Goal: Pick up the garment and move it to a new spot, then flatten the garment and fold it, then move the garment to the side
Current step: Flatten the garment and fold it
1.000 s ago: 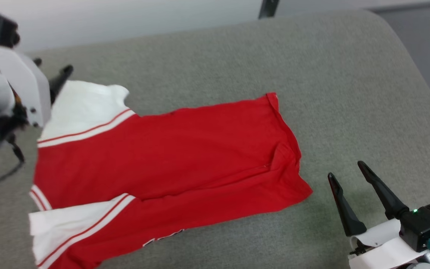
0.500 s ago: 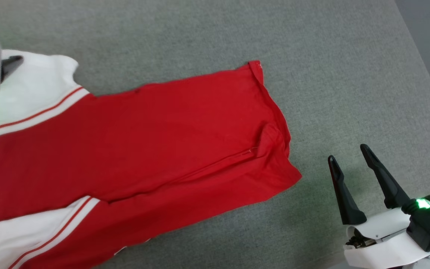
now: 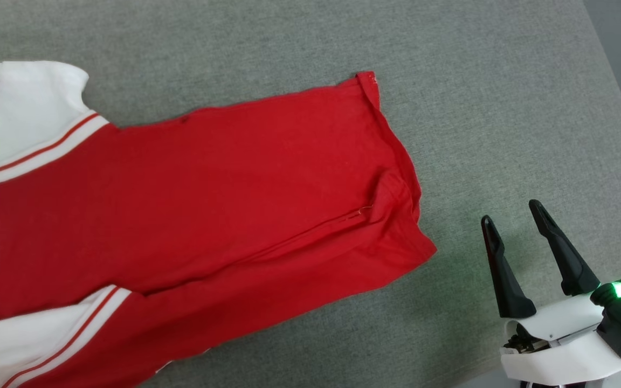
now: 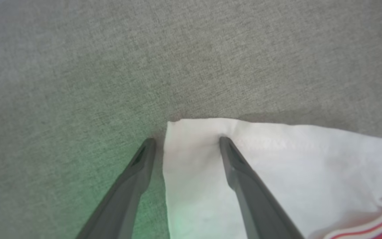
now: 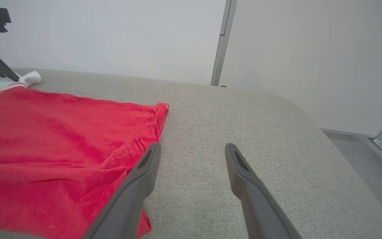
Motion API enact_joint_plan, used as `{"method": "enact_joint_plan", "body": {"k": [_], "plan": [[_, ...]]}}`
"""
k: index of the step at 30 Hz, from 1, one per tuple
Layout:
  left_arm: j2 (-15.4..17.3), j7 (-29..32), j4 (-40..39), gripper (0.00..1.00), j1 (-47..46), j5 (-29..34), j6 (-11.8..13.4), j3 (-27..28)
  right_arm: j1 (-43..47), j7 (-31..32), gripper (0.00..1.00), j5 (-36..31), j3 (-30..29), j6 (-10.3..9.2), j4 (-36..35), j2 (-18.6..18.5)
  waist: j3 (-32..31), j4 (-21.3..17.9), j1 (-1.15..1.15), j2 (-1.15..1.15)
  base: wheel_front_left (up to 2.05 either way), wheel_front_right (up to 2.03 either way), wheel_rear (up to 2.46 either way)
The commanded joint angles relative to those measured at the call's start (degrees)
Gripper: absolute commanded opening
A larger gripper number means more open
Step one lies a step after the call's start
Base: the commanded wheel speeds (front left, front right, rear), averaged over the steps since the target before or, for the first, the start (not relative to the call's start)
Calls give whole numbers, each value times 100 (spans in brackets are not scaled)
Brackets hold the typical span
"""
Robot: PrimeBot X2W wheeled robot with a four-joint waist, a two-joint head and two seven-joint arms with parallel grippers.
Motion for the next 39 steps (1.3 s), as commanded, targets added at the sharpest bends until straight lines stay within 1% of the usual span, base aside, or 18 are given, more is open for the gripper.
{"method": "enact_joint_plan", "body": {"k": [1, 2, 3, 4, 6, 8, 12, 13, 15, 19, 22, 26, 28, 34, 37, 39], "plan": [[-98, 246, 207, 100, 373, -31, 58, -175, -73, -27, 100, 8, -19, -7, -5, -14, 1, 18, 0, 0, 0, 0, 0], [-172, 317, 271, 52, 426, -102, 143, -160, -72, -27, 100, 2, -23, -7, -7, -16, 0, 31, 0, 0, 0, 0, 0], [-253, 391, 304, 27, 473, -163, 195, -149, -74, -26, 100, -5, -24, -7, -16, -17, 0, 44, 0, 0, 0, 0, 0], [-356, 388, 293, 0, 507, -224, 263, -122, -77, -27, 100, -17, -23, -7, -30, -20, -2, 58, 0, 0, 0, 0, 0], [-499, 262, 170, 0, 517, -317, 362, -31, -69, -26, 100, -21, -55, -7, -49, -17, -9, 83, 0, 0, 0, 0, 0], [-435, 167, 109, 0, 457, -257, 292, -27, -66, -26, 100, -19, -81, -7, -69, -14, -3, 109, 0, 0, 0, 0, 0], [-540, 62, -125, 0, 414, -318, 416, 38, -98, -26, 100, 30, -150, -7, -95, -49, -67, 215, 0, 0, 0, 0, 0], [-539, 31, -177, 0, 407, -287, 389, 28, -137, -26, 100, 22, -138, -7, -115, -90, -87, 248, 0, 0, 0, 0, 0], [-592, -44, -308, 0, 414, -298, 424, 44, -209, -26, 100, 30, -149, -7, -134, -158, -144, 333, 0, 0, 0, 0, 0], [-722, -209, -537, 0, 443, -311, 390, 41, -431, -26, 100, 65, -137, -7, -128, -374, -283, 547, 0, 0, 0, 0, 0], [-825, -370, -685, 0, 445, -316, 338, 44, -619, -27, 100, 134, -121, -7, 10, -530, -399, 729, 0, 0, 0, 0, 0], [-996, -525, -844, 0, 459, -298, 255, 8, -930, -5, 100, 426, 79, -7, 542, -827, -541, 988, 0, 0, 0, 0, 0], [-1068, -571, -887, 0, 447, -290, 211, -14, -1228, 171, 100, 654, 219, -7, 874, -1024, -579, 1108, 0, 0, 0, 0, 0], [-1325, -687, -907, 0, 284, -248, 116, -62, -2465, 1152, 100, 1417, 879, -7, 1697, -1599, -540, 1415, 0, 0, 0, 0, 0], [-1437, -743, -866, 0, 206, -230, 61, -86, -3107, 1815, 100, 1846, 1280, -7, 2113, -1759, -487, 1511, 0, 0, 0, 0, 0], [-1514, -781, -824, 0, 165, -234, 25, -98, -3490, 2306, 100, 2145, 1514, -7, 2418, -1790, -446, 1558, 0, 0, 0, 0, 0]]}}
